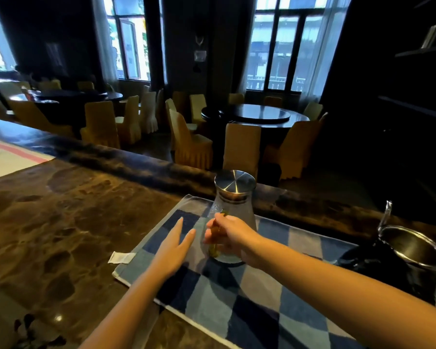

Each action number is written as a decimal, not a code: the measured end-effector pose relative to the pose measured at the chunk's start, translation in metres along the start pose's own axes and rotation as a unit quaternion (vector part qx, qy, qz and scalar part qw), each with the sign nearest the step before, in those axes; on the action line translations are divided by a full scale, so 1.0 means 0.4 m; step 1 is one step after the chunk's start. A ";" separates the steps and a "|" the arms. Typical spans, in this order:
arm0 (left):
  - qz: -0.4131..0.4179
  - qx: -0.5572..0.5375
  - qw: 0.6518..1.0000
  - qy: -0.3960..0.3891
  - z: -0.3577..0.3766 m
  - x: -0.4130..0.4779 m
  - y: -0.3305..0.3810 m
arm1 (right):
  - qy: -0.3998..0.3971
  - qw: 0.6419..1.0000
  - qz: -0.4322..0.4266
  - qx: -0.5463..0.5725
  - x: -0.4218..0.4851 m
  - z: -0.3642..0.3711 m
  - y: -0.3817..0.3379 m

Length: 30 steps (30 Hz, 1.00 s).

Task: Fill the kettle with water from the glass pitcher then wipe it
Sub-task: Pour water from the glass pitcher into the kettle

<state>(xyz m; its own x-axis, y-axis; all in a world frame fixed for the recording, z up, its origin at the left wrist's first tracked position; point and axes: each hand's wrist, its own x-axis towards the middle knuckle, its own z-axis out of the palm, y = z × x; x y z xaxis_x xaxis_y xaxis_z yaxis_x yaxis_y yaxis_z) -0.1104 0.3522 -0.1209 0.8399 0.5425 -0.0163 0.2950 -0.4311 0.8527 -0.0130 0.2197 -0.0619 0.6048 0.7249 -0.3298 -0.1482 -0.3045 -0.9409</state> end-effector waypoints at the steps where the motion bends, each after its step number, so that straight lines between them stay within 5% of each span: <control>1: 0.010 -0.007 1.000 -0.011 0.008 0.012 0.007 | 0.000 1.000 -0.004 0.001 -0.006 -0.001 0.005; 8: 0.088 -0.096 0.988 -0.081 0.096 0.065 0.055 | 0.027 0.999 -0.012 -0.029 -0.061 -0.109 0.040; 13: 0.106 -0.104 0.989 -0.024 0.159 0.084 0.062 | 0.135 0.988 -0.026 -0.069 -0.085 -0.147 0.053; 22: 0.044 -0.144 0.987 -0.055 0.172 0.073 0.099 | 0.257 0.949 -0.155 -0.095 -0.079 -0.151 0.003; 30: 0.174 -0.252 0.952 -0.016 0.154 0.014 0.325 | 0.260 0.916 -0.283 -0.113 -0.189 -0.303 -0.157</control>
<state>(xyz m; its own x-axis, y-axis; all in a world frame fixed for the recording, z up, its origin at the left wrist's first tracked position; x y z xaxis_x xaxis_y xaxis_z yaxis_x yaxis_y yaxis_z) -0.0393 0.2547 -0.0422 0.8624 0.4043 0.3045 -0.2537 -0.1753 0.9513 0.0454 0.1090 0.0316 0.8351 0.4309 0.3420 0.4341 -0.1344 -0.8908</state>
